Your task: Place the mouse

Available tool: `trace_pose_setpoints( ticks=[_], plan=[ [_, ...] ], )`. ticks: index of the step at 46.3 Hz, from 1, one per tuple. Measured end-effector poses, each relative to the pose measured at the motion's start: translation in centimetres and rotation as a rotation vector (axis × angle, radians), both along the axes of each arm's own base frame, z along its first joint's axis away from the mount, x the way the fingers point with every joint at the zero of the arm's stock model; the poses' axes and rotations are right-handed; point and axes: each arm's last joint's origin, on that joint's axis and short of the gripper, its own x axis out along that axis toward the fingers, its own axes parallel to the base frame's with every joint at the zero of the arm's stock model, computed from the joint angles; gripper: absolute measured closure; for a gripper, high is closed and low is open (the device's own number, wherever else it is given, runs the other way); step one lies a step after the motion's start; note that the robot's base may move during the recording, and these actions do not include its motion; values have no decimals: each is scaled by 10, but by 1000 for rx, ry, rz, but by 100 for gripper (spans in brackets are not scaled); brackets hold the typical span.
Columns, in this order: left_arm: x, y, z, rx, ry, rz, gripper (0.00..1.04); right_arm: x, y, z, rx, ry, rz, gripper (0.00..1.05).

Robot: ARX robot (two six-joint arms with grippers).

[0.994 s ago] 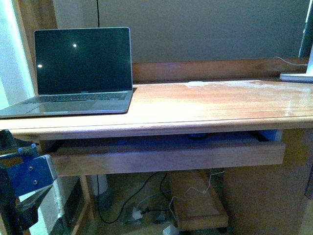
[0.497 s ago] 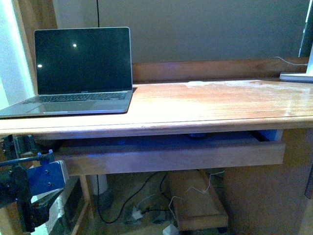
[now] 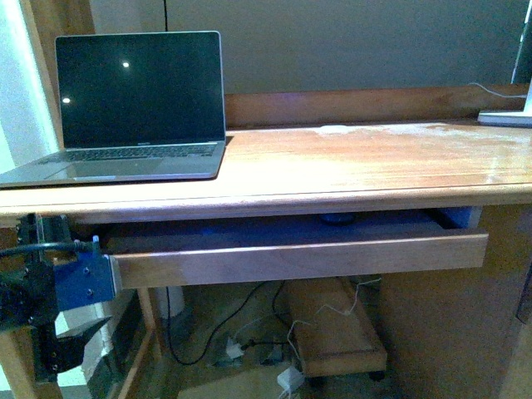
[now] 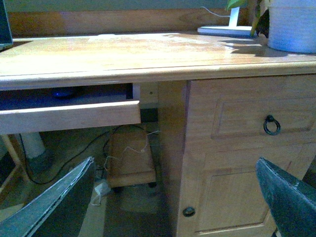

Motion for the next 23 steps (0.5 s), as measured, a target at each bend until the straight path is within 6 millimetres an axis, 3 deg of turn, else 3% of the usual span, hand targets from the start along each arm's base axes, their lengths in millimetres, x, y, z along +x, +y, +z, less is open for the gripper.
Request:
trace_pose_setpoints(
  ticks=[14,23],
  plan=[
    [-50,-7,24,-199,280,-49,7,0,0,0,0,0,0,7],
    [-90,-30,34,-431,461,-108,7,0,0,0,0,0,0,7]
  ],
)
